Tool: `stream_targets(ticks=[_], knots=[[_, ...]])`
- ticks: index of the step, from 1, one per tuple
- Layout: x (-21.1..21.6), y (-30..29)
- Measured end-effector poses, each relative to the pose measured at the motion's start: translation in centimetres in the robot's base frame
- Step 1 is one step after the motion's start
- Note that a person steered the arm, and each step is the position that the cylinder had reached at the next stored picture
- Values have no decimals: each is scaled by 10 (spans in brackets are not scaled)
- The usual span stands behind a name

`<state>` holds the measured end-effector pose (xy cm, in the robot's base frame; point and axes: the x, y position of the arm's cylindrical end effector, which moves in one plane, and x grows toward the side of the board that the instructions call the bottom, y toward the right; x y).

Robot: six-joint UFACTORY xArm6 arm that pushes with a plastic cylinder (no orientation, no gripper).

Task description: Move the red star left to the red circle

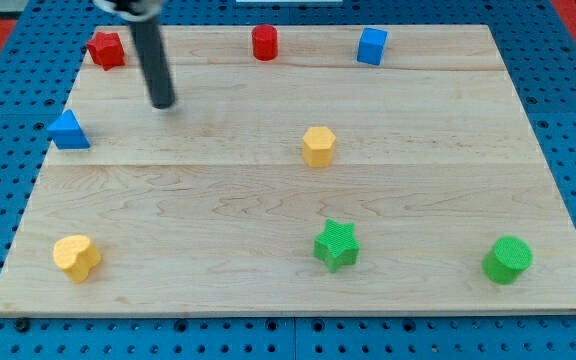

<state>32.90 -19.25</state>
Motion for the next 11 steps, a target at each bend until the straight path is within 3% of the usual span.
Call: stream_targets(ticks=[1, 2, 3, 7, 8, 9, 10, 11], knots=[[-22, -84], [-53, -112], [-79, -71], [-59, -38], [-62, -107], [-93, -74], [-91, -12], [-82, -28]])
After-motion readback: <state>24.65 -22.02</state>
